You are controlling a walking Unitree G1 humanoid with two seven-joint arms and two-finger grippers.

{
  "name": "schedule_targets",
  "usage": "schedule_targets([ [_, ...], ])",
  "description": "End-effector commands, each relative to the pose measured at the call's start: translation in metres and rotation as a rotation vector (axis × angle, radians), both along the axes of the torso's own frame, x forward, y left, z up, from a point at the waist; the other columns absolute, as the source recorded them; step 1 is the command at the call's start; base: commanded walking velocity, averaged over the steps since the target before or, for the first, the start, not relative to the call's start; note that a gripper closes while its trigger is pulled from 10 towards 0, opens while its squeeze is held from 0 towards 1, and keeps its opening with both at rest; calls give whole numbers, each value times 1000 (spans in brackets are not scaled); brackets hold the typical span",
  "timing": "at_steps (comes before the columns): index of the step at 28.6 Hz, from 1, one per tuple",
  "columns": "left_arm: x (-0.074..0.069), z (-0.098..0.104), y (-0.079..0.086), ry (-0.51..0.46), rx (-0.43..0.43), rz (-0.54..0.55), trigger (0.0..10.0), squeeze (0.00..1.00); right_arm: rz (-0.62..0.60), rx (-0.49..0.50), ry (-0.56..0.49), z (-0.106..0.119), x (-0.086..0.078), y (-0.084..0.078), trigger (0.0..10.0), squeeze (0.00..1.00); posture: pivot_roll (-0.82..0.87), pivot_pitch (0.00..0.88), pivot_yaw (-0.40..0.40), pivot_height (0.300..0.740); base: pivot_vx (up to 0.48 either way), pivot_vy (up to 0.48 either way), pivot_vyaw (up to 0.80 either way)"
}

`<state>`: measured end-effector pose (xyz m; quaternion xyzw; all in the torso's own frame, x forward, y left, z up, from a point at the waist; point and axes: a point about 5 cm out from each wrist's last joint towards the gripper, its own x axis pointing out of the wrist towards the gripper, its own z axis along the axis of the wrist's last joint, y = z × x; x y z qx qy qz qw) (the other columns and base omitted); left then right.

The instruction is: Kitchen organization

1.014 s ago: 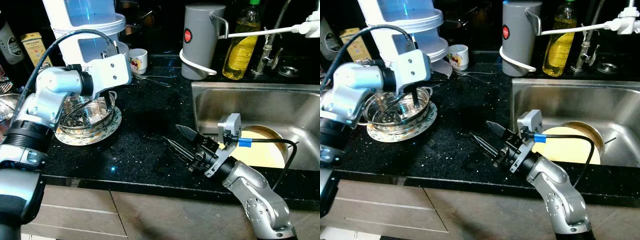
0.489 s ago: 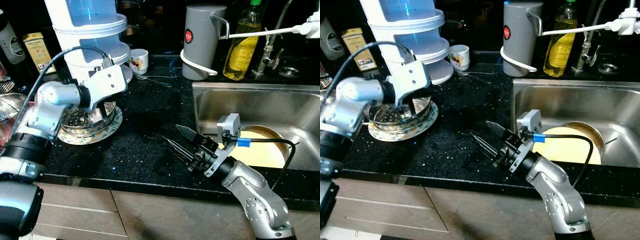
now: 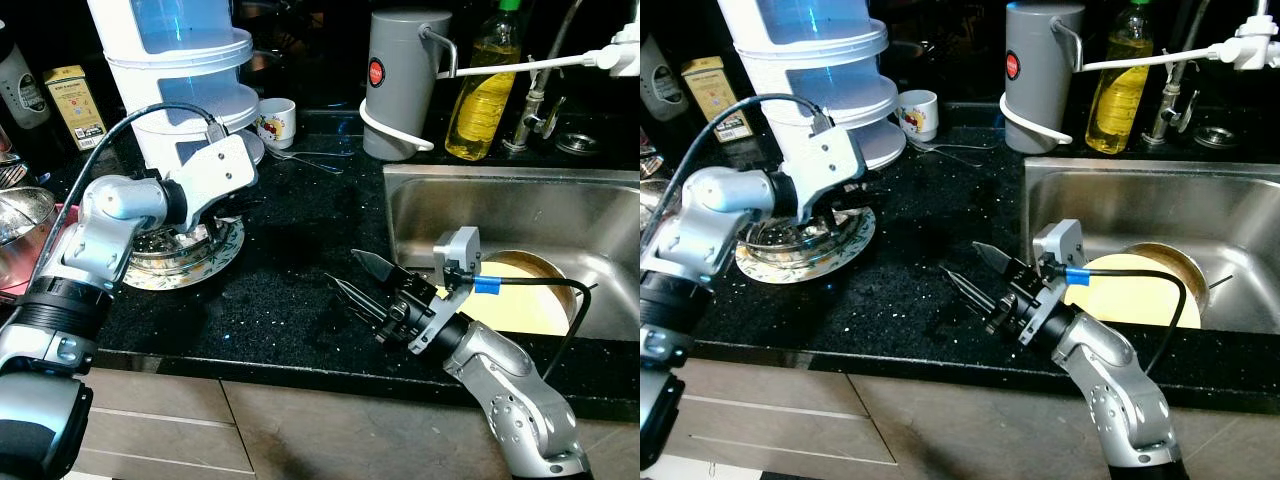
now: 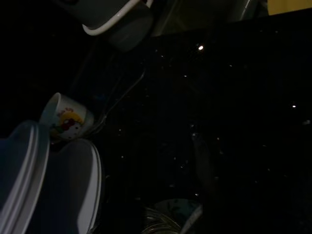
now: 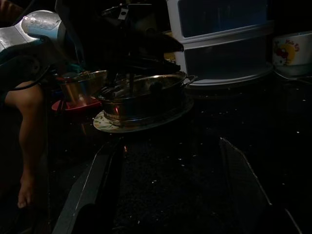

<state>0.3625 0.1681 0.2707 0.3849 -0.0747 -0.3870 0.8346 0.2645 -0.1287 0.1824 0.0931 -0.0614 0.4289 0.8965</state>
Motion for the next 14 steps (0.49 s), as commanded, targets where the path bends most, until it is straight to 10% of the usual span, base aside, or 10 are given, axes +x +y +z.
schedule_targets([
  [1,-3,6,3,-25,8,10,10000,0,12,1,-5,1,0,3,10000,0,-68,0,4,740,0,0,0],
  [8,-15,16,-9,-50,38,-66,10000,0,9,-2,-4,0,0,2,10000,0,-68,0,2,740,0,0,0],
  [9,-16,17,-9,-50,35,-75,1725,0,9,-2,-5,0,1,2,10000,0,-67,0,1,740,0,0,0],
  [10,-17,17,-10,-41,39,-87,0,0,10,-3,-5,0,1,2,10000,0,-66,0,1,740,0,0,0],
  [14,-20,14,-8,-26,61,-93,0,0,11,-4,-5,0,1,2,10000,0,-62,0,-3,740,0,0,0],
])
